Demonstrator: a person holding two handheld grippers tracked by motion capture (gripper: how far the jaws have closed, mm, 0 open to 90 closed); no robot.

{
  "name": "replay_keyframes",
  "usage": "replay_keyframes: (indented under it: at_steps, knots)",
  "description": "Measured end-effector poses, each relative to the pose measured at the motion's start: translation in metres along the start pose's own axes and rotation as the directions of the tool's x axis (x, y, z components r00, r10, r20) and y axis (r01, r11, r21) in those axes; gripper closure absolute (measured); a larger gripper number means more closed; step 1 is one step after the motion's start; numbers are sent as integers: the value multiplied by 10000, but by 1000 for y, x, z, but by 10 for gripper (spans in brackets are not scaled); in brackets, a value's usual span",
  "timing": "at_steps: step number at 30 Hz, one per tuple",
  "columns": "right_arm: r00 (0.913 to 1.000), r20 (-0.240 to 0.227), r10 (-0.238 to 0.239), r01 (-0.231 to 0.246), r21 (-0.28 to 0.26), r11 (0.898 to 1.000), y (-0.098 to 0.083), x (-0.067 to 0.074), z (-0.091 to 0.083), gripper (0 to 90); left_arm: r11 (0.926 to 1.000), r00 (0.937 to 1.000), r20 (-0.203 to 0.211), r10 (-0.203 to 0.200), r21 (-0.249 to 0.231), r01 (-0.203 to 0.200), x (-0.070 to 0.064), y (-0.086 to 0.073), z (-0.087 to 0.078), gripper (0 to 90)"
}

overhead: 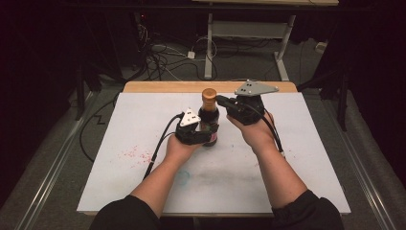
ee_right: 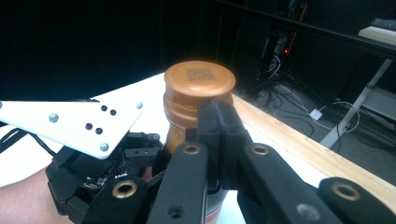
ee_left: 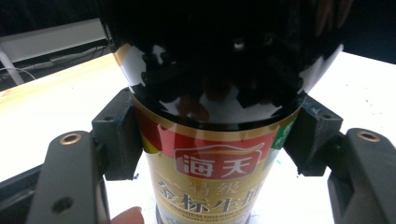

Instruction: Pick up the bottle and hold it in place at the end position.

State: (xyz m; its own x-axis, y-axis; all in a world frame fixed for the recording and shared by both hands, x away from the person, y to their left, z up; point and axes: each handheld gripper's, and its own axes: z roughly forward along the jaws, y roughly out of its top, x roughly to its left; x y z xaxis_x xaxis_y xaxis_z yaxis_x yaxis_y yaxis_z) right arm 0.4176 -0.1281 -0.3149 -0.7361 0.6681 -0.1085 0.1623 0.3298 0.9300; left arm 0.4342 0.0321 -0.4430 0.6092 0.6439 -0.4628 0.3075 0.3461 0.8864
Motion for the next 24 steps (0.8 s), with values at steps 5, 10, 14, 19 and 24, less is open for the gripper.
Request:
replay_keyframes:
  at_steps: [5, 10, 14, 19, 24]
  knots:
    - [10000, -18, -96, 97, 94, 9999, 2, 0, 0, 900, 10000, 10000, -34, 47, -56, -48, 0, -1, 0, 300]
    - [9999, 25, -136, 135, 254, 9996, 4, 1, 0, 900, 9999, 9999, -54, 109, -87, -109, -1, -2, -1, 305]
    - [9995, 101, -289, 284, 470, 9985, 7, 2, -1, 900, 9998, 9998, -82, 192, -66, -193, -1, -2, -1, 308]
    - [9989, 185, -422, 405, 863, 9954, 13, 4, 0, 900, 9997, 9996, -135, 262, 11, -262, -1, -1, -1, 315]
    - [9979, -591, 262, -351, -1548, 9873, 28, 4, -15, 900, 9985, 9987, -139, 498, 221, -495, -5, -2, 2, 312]
